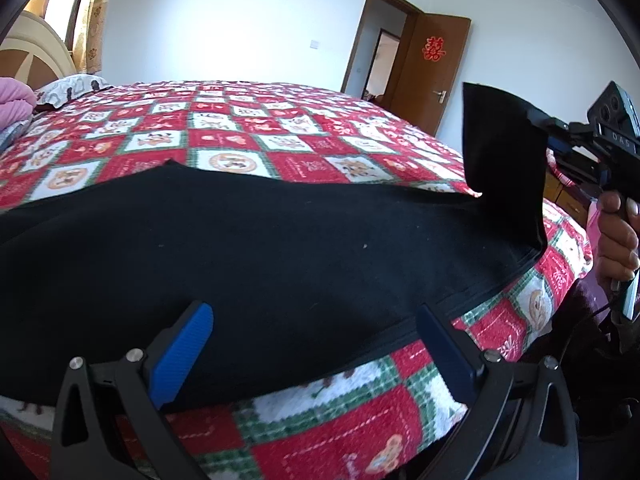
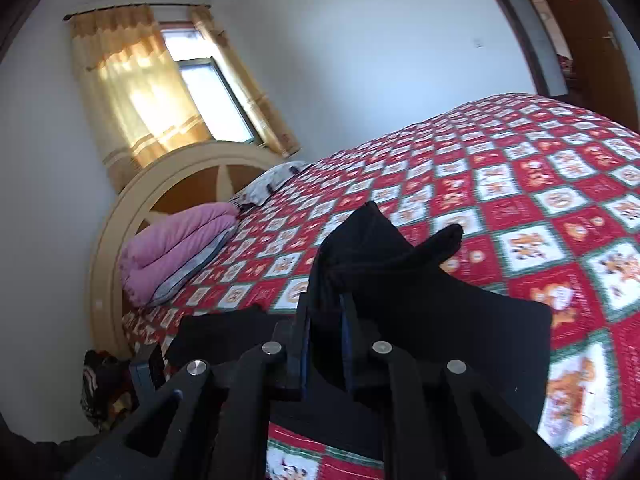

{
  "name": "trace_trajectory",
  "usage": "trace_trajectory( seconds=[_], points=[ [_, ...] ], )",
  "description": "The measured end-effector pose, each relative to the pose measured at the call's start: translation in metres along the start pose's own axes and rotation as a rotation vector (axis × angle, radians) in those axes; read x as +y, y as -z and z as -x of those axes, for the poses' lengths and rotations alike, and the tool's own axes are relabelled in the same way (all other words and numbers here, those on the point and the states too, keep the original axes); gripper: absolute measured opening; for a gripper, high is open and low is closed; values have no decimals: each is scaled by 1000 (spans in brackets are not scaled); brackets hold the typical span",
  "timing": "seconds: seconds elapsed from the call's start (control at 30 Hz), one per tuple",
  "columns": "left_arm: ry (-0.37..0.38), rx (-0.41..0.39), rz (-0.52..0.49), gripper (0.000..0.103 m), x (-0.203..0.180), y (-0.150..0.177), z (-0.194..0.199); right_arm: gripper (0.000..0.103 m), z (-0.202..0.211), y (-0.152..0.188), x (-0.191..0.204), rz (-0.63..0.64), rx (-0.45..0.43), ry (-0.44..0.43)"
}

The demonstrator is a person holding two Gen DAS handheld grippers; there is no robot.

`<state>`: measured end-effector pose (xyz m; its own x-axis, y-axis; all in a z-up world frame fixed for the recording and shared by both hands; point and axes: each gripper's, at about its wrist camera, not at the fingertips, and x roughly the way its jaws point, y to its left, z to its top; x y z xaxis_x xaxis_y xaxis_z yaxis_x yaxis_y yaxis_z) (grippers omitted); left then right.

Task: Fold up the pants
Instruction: 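Lift the leg end with the right gripper and fold it toward the left gripper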

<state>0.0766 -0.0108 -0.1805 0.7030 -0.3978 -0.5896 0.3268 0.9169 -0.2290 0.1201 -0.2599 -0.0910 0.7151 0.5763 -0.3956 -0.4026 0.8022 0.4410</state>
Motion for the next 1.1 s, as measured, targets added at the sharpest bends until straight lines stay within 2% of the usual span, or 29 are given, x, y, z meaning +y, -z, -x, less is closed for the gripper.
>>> trace_trajectory(
  seconds=[0.1, 0.3, 0.5, 0.8, 1.1],
  points=[
    [-18, -1, 20, 103, 5, -1, 9, 13, -17, 6, 11, 31, 36, -26],
    [-6, -4, 49, 103, 6, -4, 18, 13, -32, 15, 16, 49, 73, -46],
    [13, 14, 30, 103, -1, 1, 14, 13, -47, 27, 20, 78, 102, -24],
    [11, 24, 30, 103, -3, 4, 12, 13, -80, 53, 58, 243, 162, 23],
    [10, 26, 38, 103, -2, 5, 11, 13, -114, 73, 71, 310, 248, 51]
  ],
)
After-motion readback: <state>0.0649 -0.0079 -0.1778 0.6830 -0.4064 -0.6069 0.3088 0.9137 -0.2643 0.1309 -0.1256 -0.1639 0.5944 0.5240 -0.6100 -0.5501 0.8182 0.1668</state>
